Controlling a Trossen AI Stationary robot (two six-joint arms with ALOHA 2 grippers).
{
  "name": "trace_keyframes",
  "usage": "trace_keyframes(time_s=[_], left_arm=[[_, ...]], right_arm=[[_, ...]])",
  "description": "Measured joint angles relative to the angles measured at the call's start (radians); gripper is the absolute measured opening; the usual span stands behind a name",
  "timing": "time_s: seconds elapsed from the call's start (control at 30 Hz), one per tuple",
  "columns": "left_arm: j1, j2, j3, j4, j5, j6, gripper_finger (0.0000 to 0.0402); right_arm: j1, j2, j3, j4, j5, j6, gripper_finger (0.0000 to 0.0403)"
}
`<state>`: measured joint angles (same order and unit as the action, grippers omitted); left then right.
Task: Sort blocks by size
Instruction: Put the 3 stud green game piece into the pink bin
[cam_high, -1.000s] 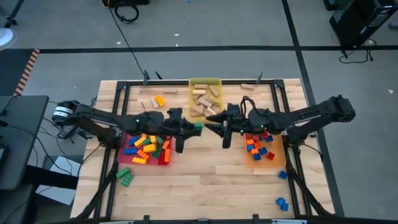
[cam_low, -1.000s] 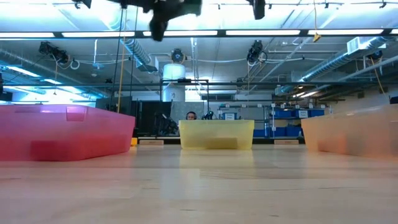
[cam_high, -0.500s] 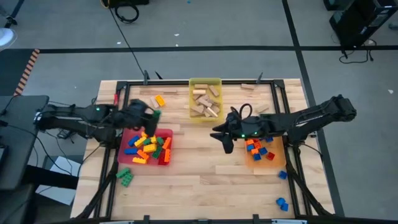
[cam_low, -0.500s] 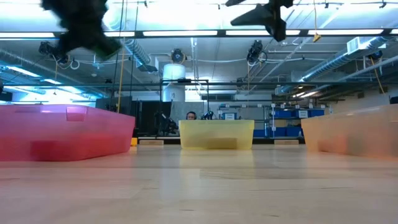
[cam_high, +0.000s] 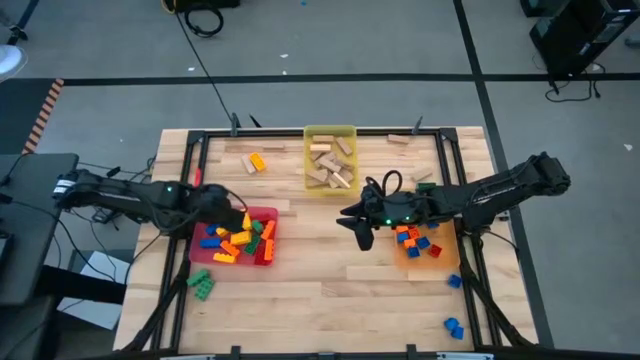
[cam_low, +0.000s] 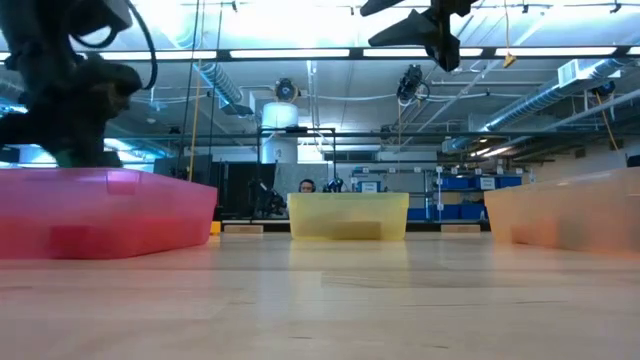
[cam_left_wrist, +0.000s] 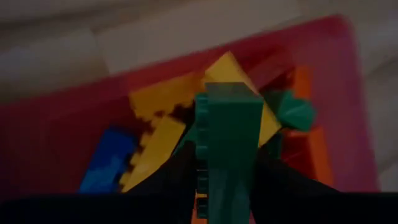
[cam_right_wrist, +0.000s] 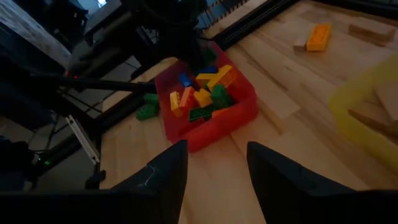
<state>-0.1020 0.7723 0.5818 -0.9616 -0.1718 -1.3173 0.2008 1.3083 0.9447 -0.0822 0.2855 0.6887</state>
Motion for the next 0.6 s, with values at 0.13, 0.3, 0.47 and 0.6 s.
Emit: trace_keyframes(time_s=[0.13,0.3,0.47,0.6], left_arm=[[0.000,0.000,-0.026,0.000,0.034,-0.007,0.0157],[0.000,-0.001,-0.021,0.000,0.035,0.002,0.0186],[0.000,-0.002,0.018,-0.003,0.017,0.003,0.0192],[-0.011,-0.001,0.074,-0.002,0.019,0.011,0.0192]], right_arm=[[0.000,0.000,0.000,0.008,0.000,0.001,0.0178],[0.000,0.000,0.000,0.007,0.000,0.001,0.0177],[0.003,0.000,0.000,0.007,0.000,0.001,0.0178],[0.003,0.000,0.000,0.006,0.000,0.001,0.0176]])
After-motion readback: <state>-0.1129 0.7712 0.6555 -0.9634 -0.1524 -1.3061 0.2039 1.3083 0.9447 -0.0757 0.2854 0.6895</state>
